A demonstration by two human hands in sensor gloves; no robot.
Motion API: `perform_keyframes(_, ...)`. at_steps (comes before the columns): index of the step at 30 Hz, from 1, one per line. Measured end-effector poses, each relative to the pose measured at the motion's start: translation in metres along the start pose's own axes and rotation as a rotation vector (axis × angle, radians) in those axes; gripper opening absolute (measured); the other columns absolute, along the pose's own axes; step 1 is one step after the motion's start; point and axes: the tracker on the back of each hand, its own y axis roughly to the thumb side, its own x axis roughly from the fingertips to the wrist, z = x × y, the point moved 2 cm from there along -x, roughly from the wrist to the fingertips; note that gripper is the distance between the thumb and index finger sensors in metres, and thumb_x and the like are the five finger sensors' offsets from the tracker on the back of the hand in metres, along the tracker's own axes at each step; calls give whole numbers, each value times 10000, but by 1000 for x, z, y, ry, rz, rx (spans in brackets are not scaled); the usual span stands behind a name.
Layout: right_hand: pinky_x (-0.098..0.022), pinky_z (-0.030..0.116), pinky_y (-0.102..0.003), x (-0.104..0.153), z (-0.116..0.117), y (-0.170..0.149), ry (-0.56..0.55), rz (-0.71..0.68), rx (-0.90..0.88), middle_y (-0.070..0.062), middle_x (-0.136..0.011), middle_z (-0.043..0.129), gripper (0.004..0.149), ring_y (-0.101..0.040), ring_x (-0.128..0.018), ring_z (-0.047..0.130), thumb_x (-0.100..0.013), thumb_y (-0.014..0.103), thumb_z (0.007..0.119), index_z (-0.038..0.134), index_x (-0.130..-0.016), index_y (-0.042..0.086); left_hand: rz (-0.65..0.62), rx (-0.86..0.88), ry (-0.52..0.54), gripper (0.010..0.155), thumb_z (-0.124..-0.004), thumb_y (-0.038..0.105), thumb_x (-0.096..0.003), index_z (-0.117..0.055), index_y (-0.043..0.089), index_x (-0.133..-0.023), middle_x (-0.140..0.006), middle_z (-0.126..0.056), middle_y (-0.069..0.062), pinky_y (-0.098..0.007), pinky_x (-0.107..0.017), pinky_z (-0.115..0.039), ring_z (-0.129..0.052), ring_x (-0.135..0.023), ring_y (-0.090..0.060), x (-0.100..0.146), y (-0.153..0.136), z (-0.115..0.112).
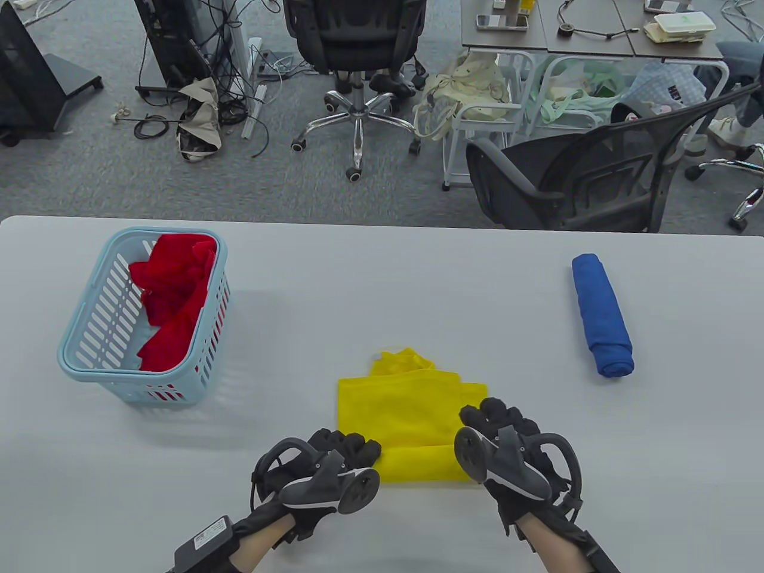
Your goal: Roll t-shirt into tight roll
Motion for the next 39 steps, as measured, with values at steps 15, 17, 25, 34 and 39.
perform_keyframes(15,-680,630,-528,-20,28,8,197,-160,-185,-98,-1100,642,573,-324,-922,776,-632,373,664,480,-1153,224,30,413,-28,564,-564,368,-589,-484,252,-1135,-951,-877,-57,-510,-692,-750,-939,-764,-240,-1,-35,1)
perform_keyframes(17,-654,659,-516,-21,30,8,225,-175,-242,-122,-1071,668,574,-315,-863,816,-638,364,611,459,-1164,191,21,360,-24,590,-562,478,-574,-469,332,-1138,-1033,-793,-87,-545,-725,-692,-868,-843,-291,1,-33,-2)
perform_keyframes(25,-621,686,-492,-23,31,5,220,-108,-299,-95,-1036,686,583,-285,-800,846,-661,399,548,409,-1172,155,31,-52,38,576,-663,504,-530,-619,307,-1070,-1016,-802,22,-477,-735,-743,-891,-866,-196,-4,-13,1)
perform_keyframes(34,-736,497,-590,-13,23,22,115,-151,-115,-119,-1204,383,686,-415,-1091,504,-607,522,686,394,-1164,251,56,530,-85,564,-636,453,-548,-692,190,-1045,-813,-960,-9,-455,-612,-825,-998,-619,-169,-7,-52,-6)
perform_keyframes(39,-735,531,-567,-20,32,29,136,-122,28,-94,-1198,452,706,-367,-1081,573,-618,470,686,318,-1181,254,84,488,-59,626,-560,485,-576,-462,255,-1150,-836,-935,-26,-485,-632,-787,-972,-647,-206,-3,-50,-6)
